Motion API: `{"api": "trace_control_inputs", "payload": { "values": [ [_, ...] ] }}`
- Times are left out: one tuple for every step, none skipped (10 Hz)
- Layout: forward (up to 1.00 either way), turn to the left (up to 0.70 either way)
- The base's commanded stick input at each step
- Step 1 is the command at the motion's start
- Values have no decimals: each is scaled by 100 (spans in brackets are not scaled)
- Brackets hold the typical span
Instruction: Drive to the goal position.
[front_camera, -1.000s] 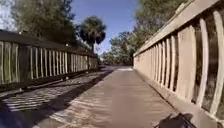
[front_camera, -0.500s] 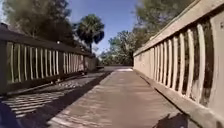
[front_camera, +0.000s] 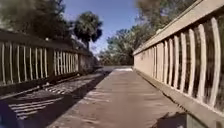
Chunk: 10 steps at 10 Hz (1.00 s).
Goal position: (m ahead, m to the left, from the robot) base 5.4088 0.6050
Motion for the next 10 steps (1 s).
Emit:
{"api": "trace_control_inputs", "payload": {
  "values": [
    [100,0],
    [100,0],
    [100,0],
    [100,0],
    [100,0],
    [100,0],
    [100,0],
    [100,0],
    [100,23],
    [100,27]
  ]
}}
